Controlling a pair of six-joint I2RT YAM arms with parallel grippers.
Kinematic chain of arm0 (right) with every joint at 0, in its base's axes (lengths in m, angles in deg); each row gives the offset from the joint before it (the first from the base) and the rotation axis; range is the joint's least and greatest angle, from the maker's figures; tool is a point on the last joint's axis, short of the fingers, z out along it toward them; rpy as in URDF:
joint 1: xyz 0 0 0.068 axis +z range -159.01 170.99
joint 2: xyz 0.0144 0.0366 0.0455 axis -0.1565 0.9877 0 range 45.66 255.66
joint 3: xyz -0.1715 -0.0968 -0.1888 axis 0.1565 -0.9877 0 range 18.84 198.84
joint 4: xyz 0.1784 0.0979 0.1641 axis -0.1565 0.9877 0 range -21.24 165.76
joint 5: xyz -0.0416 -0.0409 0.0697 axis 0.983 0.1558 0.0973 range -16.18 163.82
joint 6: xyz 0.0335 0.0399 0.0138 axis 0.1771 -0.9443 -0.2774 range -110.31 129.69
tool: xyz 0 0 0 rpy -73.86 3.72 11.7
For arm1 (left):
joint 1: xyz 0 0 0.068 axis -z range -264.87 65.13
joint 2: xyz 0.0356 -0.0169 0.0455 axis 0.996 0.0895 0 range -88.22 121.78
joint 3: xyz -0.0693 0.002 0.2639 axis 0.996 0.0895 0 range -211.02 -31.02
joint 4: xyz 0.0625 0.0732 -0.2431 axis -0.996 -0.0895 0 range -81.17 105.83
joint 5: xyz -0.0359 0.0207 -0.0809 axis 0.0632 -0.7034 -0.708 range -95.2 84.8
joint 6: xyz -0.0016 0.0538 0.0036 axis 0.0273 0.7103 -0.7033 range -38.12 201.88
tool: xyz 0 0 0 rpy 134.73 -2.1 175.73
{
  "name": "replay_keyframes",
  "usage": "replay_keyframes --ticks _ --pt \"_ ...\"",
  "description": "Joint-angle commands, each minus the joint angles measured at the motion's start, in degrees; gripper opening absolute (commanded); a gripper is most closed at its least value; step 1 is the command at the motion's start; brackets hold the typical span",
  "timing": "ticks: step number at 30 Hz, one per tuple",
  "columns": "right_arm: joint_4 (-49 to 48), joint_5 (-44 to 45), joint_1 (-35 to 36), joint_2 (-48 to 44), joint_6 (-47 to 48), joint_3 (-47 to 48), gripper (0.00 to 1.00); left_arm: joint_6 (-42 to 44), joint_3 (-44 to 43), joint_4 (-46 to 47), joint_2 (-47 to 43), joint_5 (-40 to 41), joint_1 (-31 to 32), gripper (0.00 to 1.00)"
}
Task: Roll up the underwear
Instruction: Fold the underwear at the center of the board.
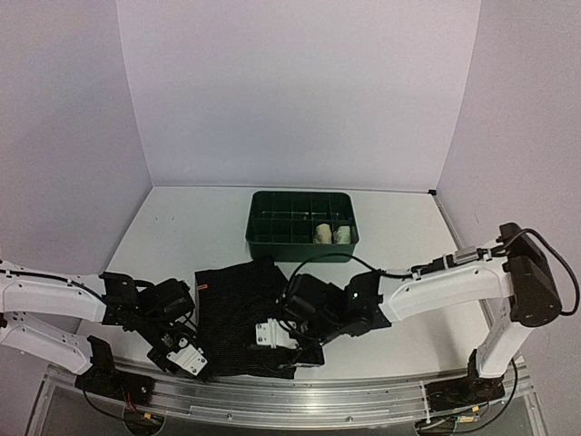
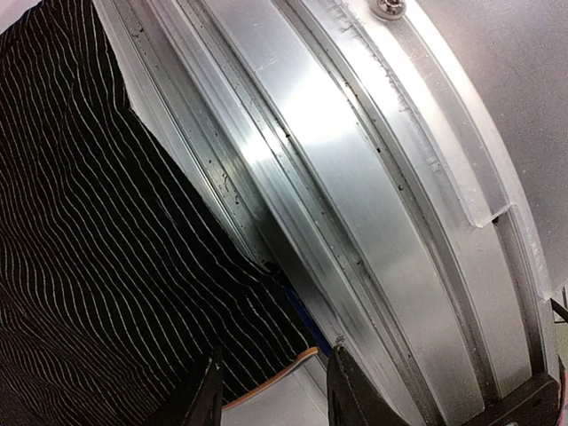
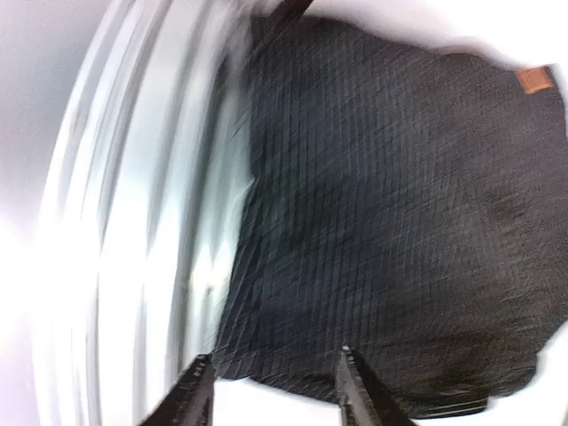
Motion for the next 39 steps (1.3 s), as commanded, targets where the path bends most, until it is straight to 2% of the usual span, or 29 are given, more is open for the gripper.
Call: replay_keyframes --ticks 1,12,16,18,22,25,26,30,33,39 --pt "0.7 -0.2 2.1 2.4 6.6 -2.5 0.38 -1.6 0.3 0.0 -0.7 0.7 0.1 0.39" --pt "0.7 3.8 3.2 8.4 5.6 -1.2 0.33 -3.1 0.7 0.6 -0.3 1.2 0.1 0.39" --pt "0.7 3.3 3.2 7.9 4.3 -2.3 0.31 -2.9 0.3 1.2 0.9 1.0 0.1 0.43" --pt "0.9 4.1 3.3 7.2 4.0 -3.1 0.25 -2.7 0.9 2.3 1.6 1.0 0.1 0.46" --pt "1.4 4.6 3.2 5.8 3.0 -3.3 0.02 -3.3 1.4 6.7 3.7 1.7 0.1 0.48" --pt "1.6 4.6 3.2 4.9 2.3 -3.2 0.00 -2.9 1.3 7.3 4.8 3.0 0.1 0.46" --pt "1.6 4.6 3.2 4.7 2.1 -3.1 0.00 -2.6 1.4 7.2 5.0 3.0 0.1 0.44" --pt "1.8 6.0 3.2 3.9 0.6 -2.5 0.00 -2.6 0.8 6.1 4.7 1.8 0.1 0.23" --pt "2.2 7.0 3.1 2.0 -1.2 -2.8 0.00 -3.5 -1.1 3.0 3.9 -0.2 0.1 0.02" --pt "9.3 4.1 3.4 -4.7 -6.9 -2.3 0.00 -6.5 -2.3 -4.3 -1.2 0.1 0.0 0.00"
